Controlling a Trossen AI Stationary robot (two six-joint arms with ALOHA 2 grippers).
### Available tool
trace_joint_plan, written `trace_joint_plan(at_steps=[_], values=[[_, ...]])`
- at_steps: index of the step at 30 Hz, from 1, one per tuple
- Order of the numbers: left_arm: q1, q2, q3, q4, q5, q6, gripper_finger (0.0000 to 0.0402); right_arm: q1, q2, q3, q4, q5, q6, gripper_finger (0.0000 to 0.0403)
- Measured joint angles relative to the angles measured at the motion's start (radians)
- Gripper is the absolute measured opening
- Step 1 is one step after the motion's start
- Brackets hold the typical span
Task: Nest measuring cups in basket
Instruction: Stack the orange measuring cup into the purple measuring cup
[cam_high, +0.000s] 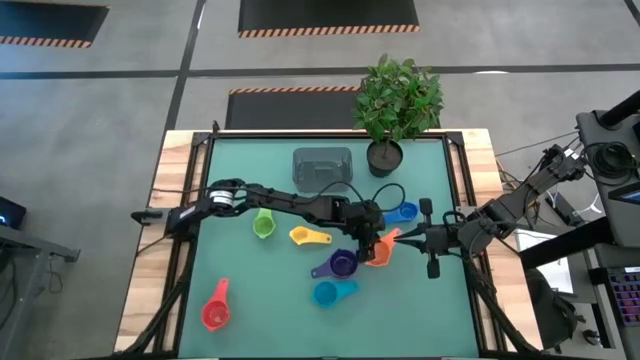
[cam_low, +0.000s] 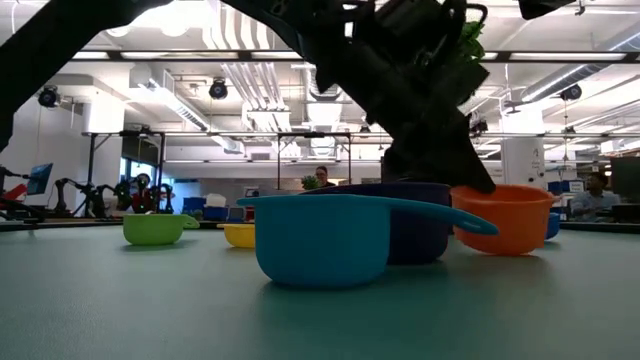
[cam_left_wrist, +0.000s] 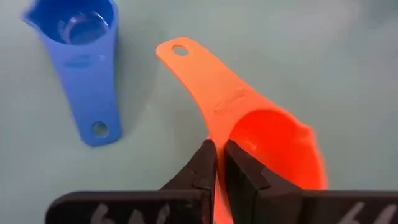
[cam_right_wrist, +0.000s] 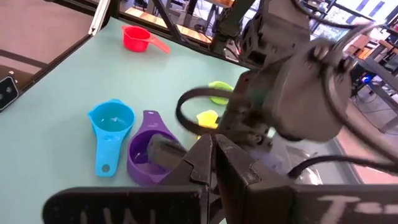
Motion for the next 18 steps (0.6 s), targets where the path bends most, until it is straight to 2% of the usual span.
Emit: trace_joint_plan(at_steps=[12,18], values=[[-0.045,-0.153,0.0,-0.159,-0.244,-0.108,0.0001,0.095,-0.107,0.005,-0.002,-0.002,0.008,0.0009],[-0.116,-0.244,0.0,-0.329,-0.456,-0.293,0.0001,0.102,-0.115,0.001,-0.003,-0.001,0.008,0.0009]])
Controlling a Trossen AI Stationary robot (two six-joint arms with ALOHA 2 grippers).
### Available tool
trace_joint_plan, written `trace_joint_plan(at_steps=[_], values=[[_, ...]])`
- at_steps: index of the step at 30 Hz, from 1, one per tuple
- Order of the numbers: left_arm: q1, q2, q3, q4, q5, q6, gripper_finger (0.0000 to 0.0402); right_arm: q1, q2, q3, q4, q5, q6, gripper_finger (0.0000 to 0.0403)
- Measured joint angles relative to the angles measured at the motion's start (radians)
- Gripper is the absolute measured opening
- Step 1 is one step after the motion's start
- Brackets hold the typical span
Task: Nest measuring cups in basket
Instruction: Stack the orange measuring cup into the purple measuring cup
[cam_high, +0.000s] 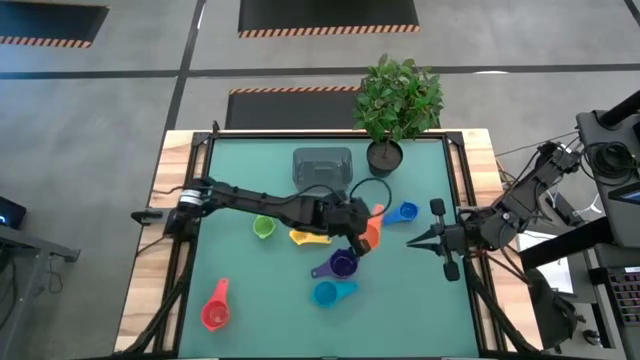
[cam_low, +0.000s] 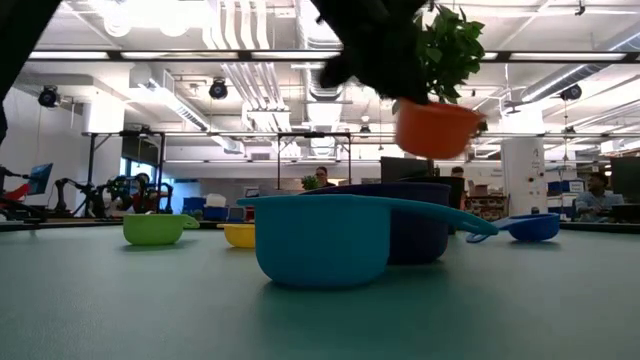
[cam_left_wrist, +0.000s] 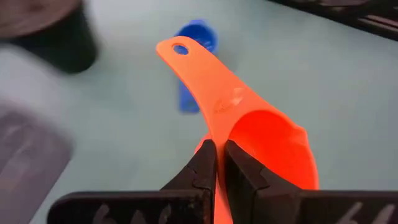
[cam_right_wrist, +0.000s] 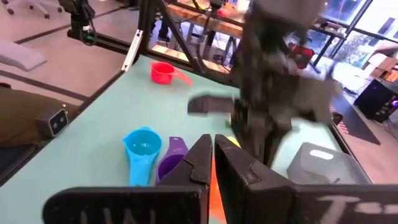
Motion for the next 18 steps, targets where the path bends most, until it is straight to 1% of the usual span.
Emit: trace_joint_plan(at_steps=[2,6,8,9,11,14,18], values=[[-0.038,-0.029,0.0,-0.077,-0.084,-0.097,0.0,0.0,0.0,-0.002,-0.003,0.0,0.0,0.0009],[-0.126,-0.055,0.0,-0.258,-0.308,-0.336,0.0,0.0,-0.001,-0.002,-0.002,0.0,0.0,0.0008],[-0.159,-0.054,-0.002,-0.292,-0.412,-0.461,0.0,0.0,-0.001,-0.002,-0.002,0.0,0.0,0.0009],[-0.169,-0.051,-0.002,-0.279,-0.438,-0.502,0.0001,0.0,-0.001,-0.002,-0.002,0.0,0.0,0.0009],[-0.184,-0.051,-0.001,-0.269,-0.43,-0.534,0.0006,0.0,-0.001,-0.002,-0.002,0.0,0.0,0.0009],[-0.201,-0.049,-0.001,-0.241,-0.349,-0.56,0.0012,0.0,-0.001,-0.002,-0.002,0.0,-0.012,0.0009],[-0.224,-0.048,-0.004,-0.233,-0.298,-0.582,0.0015,0.0,-0.001,-0.002,-0.002,0.001,-0.024,0.0009]])
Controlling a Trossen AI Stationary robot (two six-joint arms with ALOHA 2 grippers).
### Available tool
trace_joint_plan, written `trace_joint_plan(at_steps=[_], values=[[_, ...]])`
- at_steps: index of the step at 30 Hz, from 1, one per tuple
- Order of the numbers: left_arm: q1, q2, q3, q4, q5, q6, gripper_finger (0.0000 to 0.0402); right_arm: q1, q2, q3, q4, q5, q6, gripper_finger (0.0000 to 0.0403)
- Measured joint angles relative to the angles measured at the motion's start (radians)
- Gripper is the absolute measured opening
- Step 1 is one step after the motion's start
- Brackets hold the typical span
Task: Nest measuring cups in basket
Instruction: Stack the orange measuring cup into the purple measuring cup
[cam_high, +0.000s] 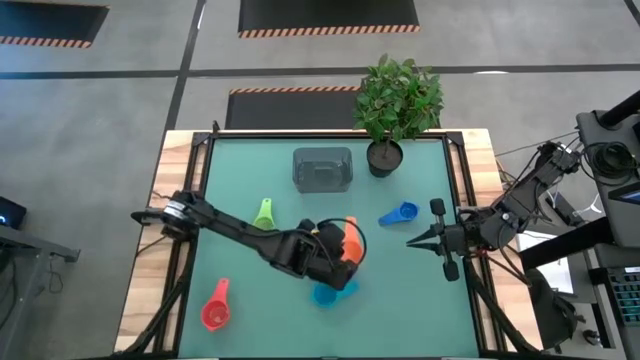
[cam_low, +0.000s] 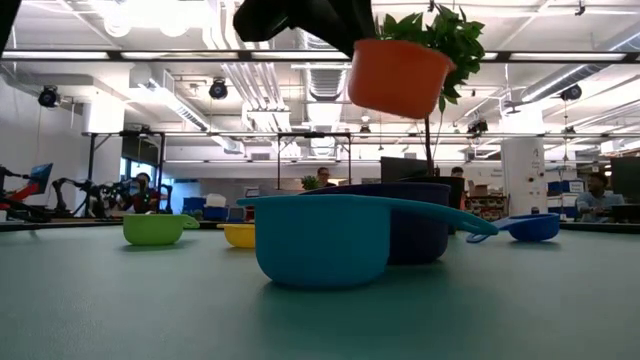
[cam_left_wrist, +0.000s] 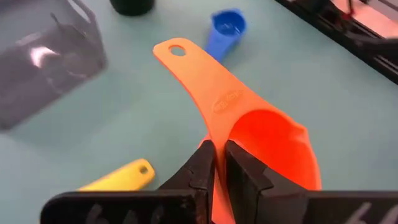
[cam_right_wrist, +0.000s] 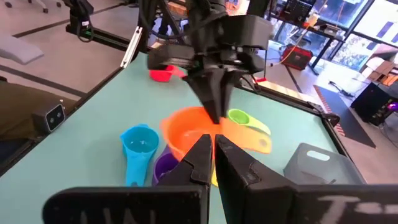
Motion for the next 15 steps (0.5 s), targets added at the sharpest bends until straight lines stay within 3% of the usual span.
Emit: trace_joint_plan(at_steps=[6,15], values=[[-0.037,0.078,-0.004,0.004,0.032,-0.015,0.0016,0.0,0.0,0.0,-0.001,0.0,0.003,0.0009],[-0.025,0.102,0.0,0.013,0.016,-0.002,0.0017,0.0,0.002,-0.001,-0.001,0.0,0.004,0.0009]])
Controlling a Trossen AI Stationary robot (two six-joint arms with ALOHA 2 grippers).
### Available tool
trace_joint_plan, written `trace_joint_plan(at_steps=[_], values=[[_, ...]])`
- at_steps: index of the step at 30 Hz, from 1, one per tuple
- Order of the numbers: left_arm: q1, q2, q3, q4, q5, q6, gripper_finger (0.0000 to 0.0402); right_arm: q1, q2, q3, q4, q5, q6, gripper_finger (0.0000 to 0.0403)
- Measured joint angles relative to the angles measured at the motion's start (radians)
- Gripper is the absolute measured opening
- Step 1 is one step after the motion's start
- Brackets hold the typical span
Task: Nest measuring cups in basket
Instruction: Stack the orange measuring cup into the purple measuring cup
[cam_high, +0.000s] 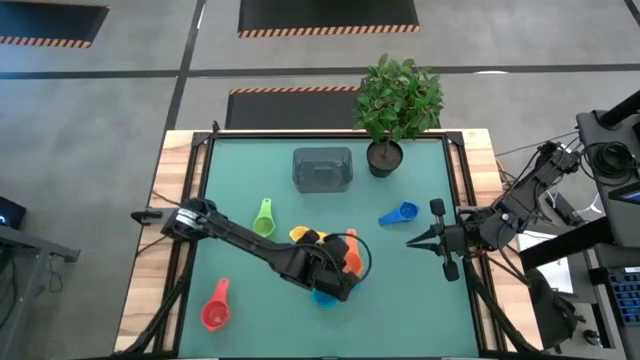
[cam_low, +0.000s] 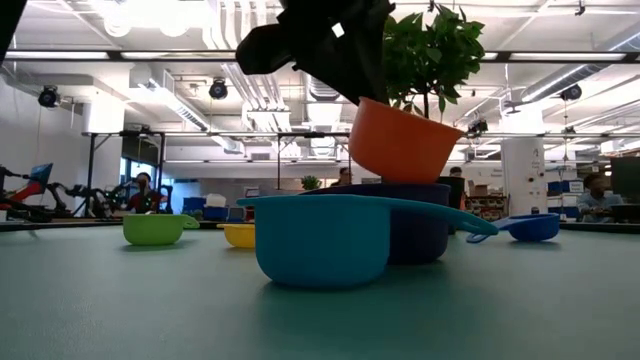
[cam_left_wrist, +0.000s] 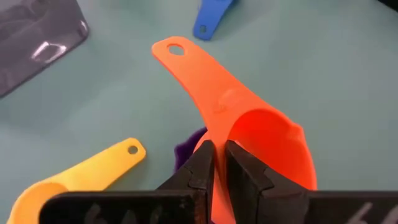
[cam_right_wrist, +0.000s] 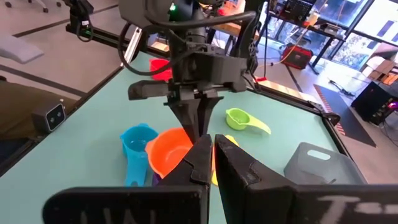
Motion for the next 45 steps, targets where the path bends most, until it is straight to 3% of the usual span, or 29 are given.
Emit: trace_joint_plan(at_steps=[15,26,28,30,35,37,42,45], values=[[0.003,0.0,0.0,-0.001,0.0,0.002,0.0024,0.0,-0.001,-0.002,-0.002,0.0,0.0,0.0009],[0.005,0.0,0.0,-0.002,-0.001,0.061,0.011,0.0,-0.001,-0.003,-0.002,0.0,0.001,0.0009],[0.011,0.0,0.017,-0.018,0.0,0.211,0.0123,0.0,-0.001,-0.003,-0.003,0.0,0.001,0.0009],[0.023,-0.002,0.05,-0.032,0.032,0.479,0.0129,0.0,-0.001,-0.003,-0.003,0.0,0.001,0.0009],[0.071,-0.01,0.136,-0.142,0.336,1.163,0.0114,0.0,-0.001,-0.003,-0.005,0.0,0.001,0.0009],[0.094,-0.01,0.131,-0.198,0.408,1.378,0.0094,0.0,-0.001,-0.003,-0.005,0.0,0.0,0.0009],[0.217,-0.009,0.064,-0.138,0.387,1.581,0.0012,0.0,-0.001,-0.003,-0.005,0.0,0.0,0.0009],[0.292,-0.007,0.011,-0.033,0.425,1.585,0.0012,0.0,0.0,-0.003,-0.005,0.0,0.008,0.0009]])
